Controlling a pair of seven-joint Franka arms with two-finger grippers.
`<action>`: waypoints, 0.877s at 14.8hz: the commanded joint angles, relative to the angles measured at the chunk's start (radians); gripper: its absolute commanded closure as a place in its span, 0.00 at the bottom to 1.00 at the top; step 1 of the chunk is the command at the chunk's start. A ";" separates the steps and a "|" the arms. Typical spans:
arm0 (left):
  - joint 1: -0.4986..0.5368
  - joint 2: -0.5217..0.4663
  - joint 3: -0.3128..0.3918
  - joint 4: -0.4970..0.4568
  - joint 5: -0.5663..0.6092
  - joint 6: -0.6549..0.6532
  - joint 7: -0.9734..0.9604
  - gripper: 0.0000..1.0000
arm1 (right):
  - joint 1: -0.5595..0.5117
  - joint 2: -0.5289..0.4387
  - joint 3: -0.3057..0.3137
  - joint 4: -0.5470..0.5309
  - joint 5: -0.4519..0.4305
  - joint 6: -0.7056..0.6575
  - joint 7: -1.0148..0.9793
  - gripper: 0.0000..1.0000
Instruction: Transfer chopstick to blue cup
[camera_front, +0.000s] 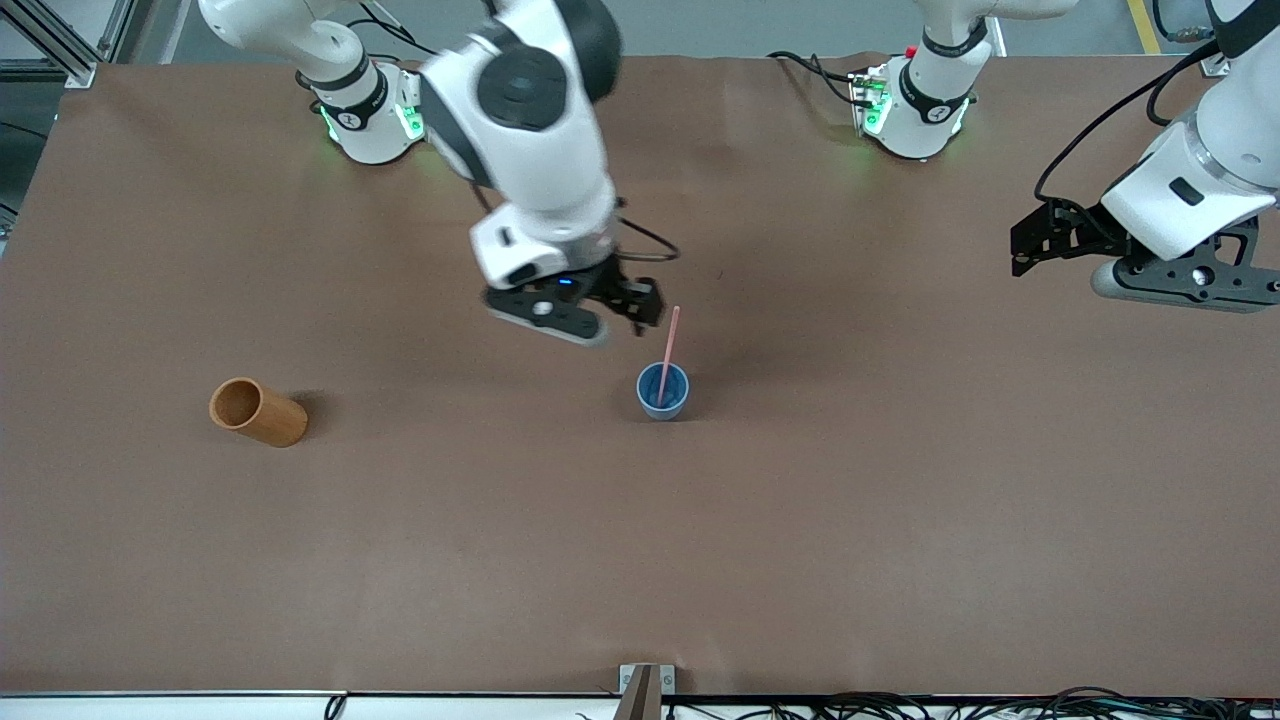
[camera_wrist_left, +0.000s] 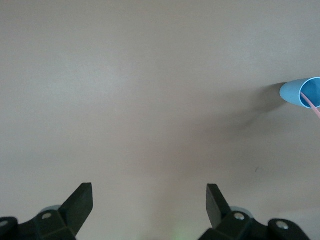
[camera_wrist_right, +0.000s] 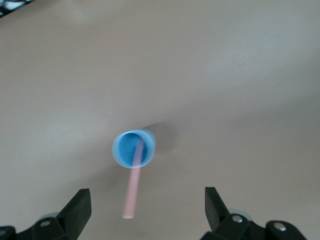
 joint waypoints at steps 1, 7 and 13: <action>0.008 0.000 0.000 0.008 -0.008 0.004 0.010 0.00 | -0.142 -0.129 0.014 -0.053 -0.013 -0.114 -0.208 0.00; 0.008 0.003 0.002 0.026 -0.006 0.004 0.006 0.00 | -0.399 -0.406 0.014 -0.276 -0.062 -0.123 -0.526 0.00; 0.008 0.003 0.002 0.026 -0.011 0.004 0.001 0.00 | -0.583 -0.646 0.014 -0.568 -0.062 -0.051 -0.800 0.00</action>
